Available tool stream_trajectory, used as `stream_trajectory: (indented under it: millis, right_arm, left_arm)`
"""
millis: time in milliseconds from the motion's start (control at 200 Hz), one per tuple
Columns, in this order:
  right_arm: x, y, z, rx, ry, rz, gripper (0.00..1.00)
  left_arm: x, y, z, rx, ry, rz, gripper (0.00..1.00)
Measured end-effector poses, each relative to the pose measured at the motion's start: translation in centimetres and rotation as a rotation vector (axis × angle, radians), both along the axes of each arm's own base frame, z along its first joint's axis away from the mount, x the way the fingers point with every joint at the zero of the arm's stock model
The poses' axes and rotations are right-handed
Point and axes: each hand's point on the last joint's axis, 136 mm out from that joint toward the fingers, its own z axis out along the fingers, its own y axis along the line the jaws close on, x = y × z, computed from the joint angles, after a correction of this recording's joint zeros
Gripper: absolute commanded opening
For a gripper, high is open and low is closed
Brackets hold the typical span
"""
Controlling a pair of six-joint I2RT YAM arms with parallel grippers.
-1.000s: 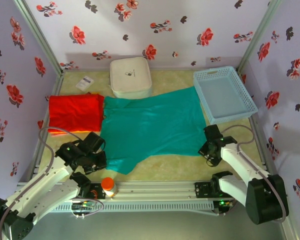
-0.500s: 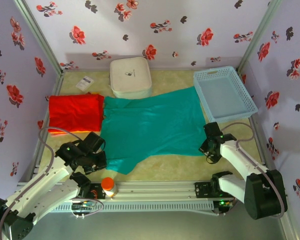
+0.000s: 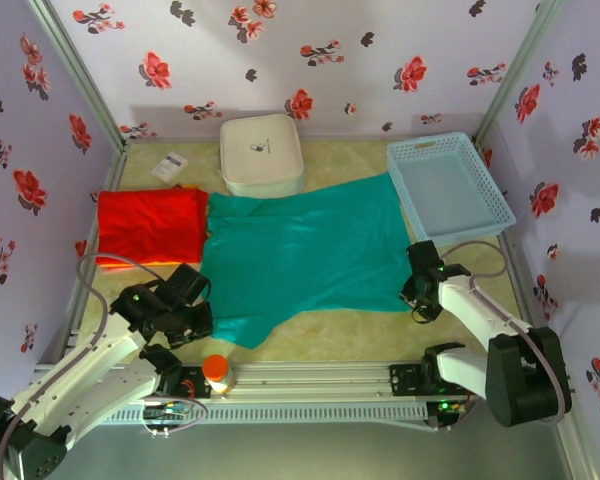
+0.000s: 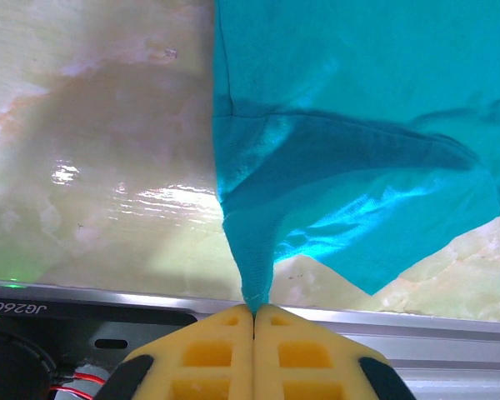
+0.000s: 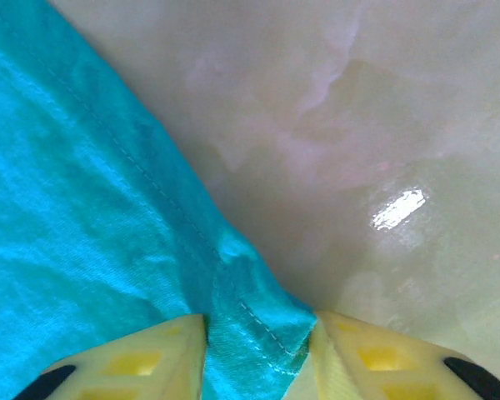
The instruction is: Fold and stack the t-shirts
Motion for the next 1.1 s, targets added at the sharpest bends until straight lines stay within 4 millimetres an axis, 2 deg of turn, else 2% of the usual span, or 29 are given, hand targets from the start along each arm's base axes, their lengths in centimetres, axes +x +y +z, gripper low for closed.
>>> stream_trajectory:
  millis: [80, 305, 480, 750, 950, 1020, 1100]
  right_arm:
    - [0.0, 0.0, 0.1, 0.002, -0.012, 0.004, 0.16]
    - [0.1, 0.1, 0.1, 0.009, -0.029, 0.01, 0.0]
    - [0.3, 0.3, 0.3, 0.019, -0.044, 0.016, 0.0]
    - [1.1, 0.6, 1.9, 0.033, -0.132, 0.05, 0.0]
    - [1.9, 0.8, 3.2, 0.035, -0.201, 0.09, 0.0]
    - [2.7, 0.9, 4.5, 0.035, -0.243, 0.11, 0.0]
    - [4.3, 1.1, 6.8, 0.028, -0.308, 0.129, 0.0]
  left_arm:
    - [0.0, 0.1, 0.0, 0.003, -0.002, 0.001, 0.0]
    - [0.2, -0.1, 0.3, -0.016, -0.025, 0.001, 0.0]
    - [0.4, -0.2, 0.7, -0.035, -0.048, 0.001, 0.0]
    - [1.0, -0.1, 1.3, -0.022, -0.074, 0.004, 0.0]
    - [2.9, -0.6, 3.8, -0.018, -0.158, -0.014, 0.0]
    - [4.0, -0.7, 4.9, -0.009, -0.184, -0.018, 0.0]
    - [6.0, -0.9, 6.9, 0.0, -0.233, -0.02, 0.0]
